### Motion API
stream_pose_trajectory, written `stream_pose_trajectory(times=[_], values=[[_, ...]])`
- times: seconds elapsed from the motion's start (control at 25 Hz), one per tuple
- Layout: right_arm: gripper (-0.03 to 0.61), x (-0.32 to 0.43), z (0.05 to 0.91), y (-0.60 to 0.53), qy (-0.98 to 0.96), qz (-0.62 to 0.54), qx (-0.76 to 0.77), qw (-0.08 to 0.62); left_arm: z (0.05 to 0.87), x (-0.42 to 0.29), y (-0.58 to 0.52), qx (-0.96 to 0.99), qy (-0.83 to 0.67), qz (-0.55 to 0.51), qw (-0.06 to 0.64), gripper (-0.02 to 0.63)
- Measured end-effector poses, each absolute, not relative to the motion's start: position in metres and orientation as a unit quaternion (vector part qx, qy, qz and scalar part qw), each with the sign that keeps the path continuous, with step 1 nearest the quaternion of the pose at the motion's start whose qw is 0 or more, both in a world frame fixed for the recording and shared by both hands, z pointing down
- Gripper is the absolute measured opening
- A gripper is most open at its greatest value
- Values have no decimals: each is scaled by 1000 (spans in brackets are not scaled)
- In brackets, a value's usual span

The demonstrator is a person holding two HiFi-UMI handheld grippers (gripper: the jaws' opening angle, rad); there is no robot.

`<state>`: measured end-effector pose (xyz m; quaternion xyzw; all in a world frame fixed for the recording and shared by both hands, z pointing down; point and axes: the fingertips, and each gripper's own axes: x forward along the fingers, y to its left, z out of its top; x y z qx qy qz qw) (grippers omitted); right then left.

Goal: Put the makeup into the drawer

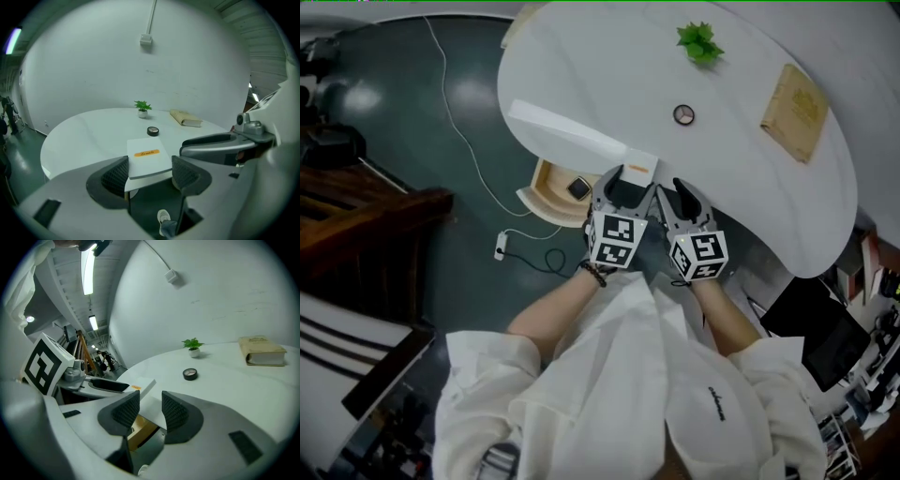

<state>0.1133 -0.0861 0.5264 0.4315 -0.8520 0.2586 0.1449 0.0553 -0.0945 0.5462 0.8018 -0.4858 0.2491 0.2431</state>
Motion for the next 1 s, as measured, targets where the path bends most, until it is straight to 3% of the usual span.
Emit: stream_pose_trajectory(times=[0.6, 1.0], values=[[152, -31, 559, -25, -884, 256, 345, 183, 587, -89, 2, 764, -510, 276, 283, 305], [150, -67, 619, -25, -875, 261, 341, 224, 653, -121, -3, 753, -502, 311, 290, 305]])
